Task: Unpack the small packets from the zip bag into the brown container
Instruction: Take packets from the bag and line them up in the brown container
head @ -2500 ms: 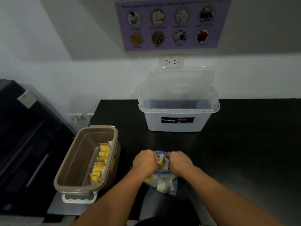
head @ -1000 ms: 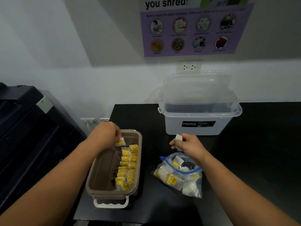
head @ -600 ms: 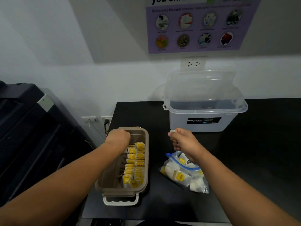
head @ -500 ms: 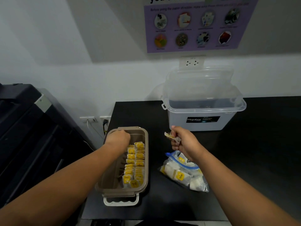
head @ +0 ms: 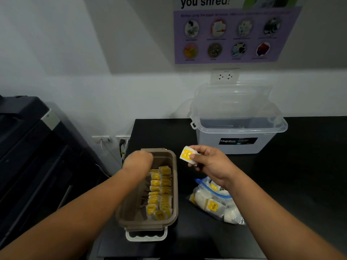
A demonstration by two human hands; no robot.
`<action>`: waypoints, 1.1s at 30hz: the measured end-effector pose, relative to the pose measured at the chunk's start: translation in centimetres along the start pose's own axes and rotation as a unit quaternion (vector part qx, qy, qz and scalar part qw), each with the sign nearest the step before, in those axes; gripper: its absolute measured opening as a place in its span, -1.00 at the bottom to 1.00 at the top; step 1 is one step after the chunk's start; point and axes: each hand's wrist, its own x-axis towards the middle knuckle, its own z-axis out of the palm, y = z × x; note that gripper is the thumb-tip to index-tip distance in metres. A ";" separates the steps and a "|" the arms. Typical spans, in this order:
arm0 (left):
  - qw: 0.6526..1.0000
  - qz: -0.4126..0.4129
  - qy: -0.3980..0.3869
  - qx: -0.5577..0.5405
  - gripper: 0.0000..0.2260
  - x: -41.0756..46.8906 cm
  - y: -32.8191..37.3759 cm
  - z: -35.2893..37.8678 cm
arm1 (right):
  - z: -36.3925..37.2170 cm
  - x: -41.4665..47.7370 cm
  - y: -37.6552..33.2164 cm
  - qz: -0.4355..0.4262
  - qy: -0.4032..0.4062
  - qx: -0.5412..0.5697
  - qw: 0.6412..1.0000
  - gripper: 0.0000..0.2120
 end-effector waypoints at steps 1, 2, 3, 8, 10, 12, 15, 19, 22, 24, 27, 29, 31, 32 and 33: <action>0.999 -0.003 0.023 -0.025 -0.87 -0.3 -0.6 -0.2 | 0.5 0.1 -0.2 -0.005 -0.001 -0.003 1.000 -0.82; 0.997 -0.010 0.052 -0.063 -0.88 -0.5 -1.3 -0.4 | 1.2 0.3 -0.4 -0.015 -0.003 -0.001 1.000 -0.86; 0.990 -0.021 0.085 -0.109 -0.89 -0.9 -2.1 -0.4 | 1.9 0.4 -0.7 -0.026 -0.003 0.000 1.000 -0.91; 0.926 -0.098 0.213 -0.295 -0.80 -3.7 -5.3 0.6 | 6.0 0.9 -1.9 -0.077 0.010 -0.093 0.993 -0.96; 0.913 -0.130 0.187 -0.339 -0.75 -4.4 -5.8 1.6 | 7.8 0.9 -2.2 -0.100 0.000 -0.155 0.983 -0.96; 0.889 -0.149 0.159 -0.402 -0.73 -4.9 -5.8 2.5 | 9.4 1.1 -2.5 -0.113 -0.003 -0.224 0.968 -0.98; 0.860 -0.160 0.162 -0.456 -0.74 -5.3 -5.8 3.3 | 11.4 2.3 -2.1 -0.101 -0.020 -0.351 0.931 -0.98; 0.845 -0.154 0.170 -0.484 -0.75 -5.4 -5.8 3.5 | 13.3 4.9 -0.4 -0.044 -0.055 -0.520 0.851 -0.95; 0.840 -0.141 0.171 -0.496 -0.75 -5.7 -5.8 3.5 | 14.5 6.4 0.9 -0.005 -0.068 -0.572 0.817 -0.93; 0.836 -0.137 0.166 -0.505 -0.74 -5.7 -5.9 3.6 | 15.3 7.3 1.4 0.013 -0.072 -0.607 0.791 -0.90; 0.833 -0.141 0.166 -0.508 -0.72 -5.6 -6.1 3.8 | 16.2 8.5 1.9 0.048 -0.071 -0.655 0.751 -0.87; 0.828 -0.141 0.166 -0.516 -0.71 -5.6 -6.1 4.1 | 16.7 9.1 2.3 0.056 -0.064 -0.672 0.735 -0.83; 0.826 -0.136 0.164 -0.521 -0.71 -5.6 -6.2 4.3 | 17.0 9.5 2.9 0.069 -0.050 -0.683 0.725 -0.82; 0.827 -0.133 0.163 -0.522 -0.71 -5.6 -6.2 4.4 | 17.2 9.6 3.2 0.078 -0.040 -0.685 0.723 -0.83; 0.827 -0.131 0.161 -0.523 -0.72 -5.6 -6.2 4.5 | 17.4 9.7 3.5 0.087 -0.031 -0.686 0.722 -0.83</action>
